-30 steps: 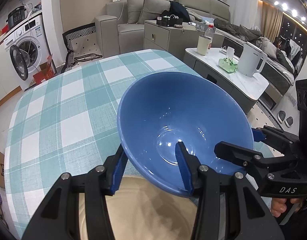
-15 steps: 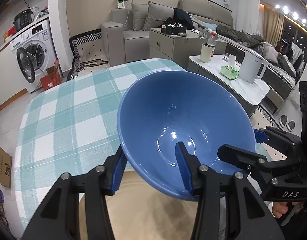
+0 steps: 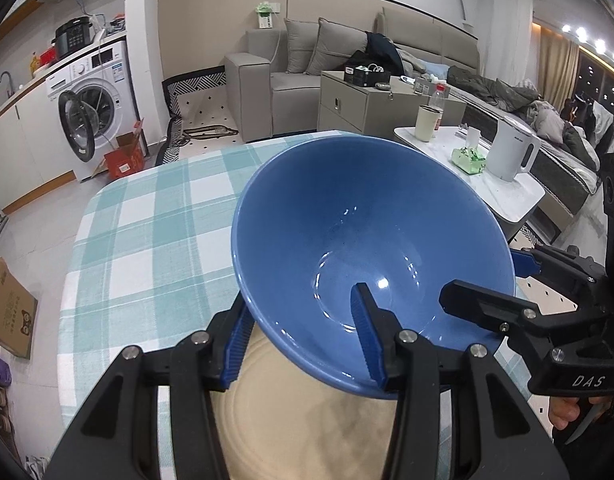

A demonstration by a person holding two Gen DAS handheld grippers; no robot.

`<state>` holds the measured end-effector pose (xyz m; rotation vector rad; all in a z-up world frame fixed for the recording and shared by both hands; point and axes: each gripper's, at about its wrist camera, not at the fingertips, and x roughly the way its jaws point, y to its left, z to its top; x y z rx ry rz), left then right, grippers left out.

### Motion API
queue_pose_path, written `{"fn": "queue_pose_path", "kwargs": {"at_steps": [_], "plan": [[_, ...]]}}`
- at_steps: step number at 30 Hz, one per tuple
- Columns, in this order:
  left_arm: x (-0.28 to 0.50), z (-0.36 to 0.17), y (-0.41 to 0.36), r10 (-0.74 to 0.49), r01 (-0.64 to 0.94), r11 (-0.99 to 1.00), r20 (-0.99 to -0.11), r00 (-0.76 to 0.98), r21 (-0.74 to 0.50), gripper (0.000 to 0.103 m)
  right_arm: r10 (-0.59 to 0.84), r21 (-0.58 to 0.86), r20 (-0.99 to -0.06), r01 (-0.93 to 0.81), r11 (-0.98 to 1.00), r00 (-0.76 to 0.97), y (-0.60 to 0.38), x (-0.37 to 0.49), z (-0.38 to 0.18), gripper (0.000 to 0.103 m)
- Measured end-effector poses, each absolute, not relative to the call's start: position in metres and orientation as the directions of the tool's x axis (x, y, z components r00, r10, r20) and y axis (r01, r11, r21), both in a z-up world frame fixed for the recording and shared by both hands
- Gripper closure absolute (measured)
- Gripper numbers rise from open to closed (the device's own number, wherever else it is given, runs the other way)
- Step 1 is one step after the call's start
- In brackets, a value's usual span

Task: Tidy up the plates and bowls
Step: 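Lift the stacked blue bowls with both grippers and carry them over the beige plates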

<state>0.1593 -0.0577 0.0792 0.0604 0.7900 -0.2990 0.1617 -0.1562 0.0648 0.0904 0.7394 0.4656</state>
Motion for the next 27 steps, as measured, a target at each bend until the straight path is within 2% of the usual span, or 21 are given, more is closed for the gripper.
{"fn": "queue_pose_path", "kwargs": {"at_steps": [14,27], "plan": [[0.121,0.059,-0.007,-0.174,0.187,0.980,-0.734,0.657,-0.064,0.056,0.484,0.222,-0.671,-0.470,0.854,0.562,-0.094,0.137,0.048,0.035],[0.117,0.033,-0.002,-0.186,0.177,0.980,-0.759,0.624,-0.095,0.056,0.456,0.208,-0.722,-0.465,0.861,0.521,-0.085,0.137,0.026,0.035]]}}
